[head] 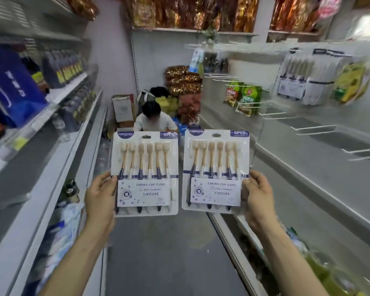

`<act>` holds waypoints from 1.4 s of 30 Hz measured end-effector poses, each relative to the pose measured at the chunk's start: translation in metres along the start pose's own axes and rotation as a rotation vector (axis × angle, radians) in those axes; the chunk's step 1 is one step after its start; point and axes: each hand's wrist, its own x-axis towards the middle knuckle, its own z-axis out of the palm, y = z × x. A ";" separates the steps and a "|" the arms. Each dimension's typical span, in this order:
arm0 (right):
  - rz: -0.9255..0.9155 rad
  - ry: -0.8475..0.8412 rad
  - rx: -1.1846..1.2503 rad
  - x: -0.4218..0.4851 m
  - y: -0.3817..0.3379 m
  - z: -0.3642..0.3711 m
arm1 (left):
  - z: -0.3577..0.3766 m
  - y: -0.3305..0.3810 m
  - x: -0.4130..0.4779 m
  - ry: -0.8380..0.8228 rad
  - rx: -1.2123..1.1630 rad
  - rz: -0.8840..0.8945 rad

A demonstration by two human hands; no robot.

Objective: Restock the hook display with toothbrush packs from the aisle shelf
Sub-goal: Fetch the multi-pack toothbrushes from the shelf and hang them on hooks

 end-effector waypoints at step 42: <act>-0.565 1.002 -0.032 0.511 -0.093 0.128 | 0.710 -0.087 0.489 -1.091 -0.345 -0.251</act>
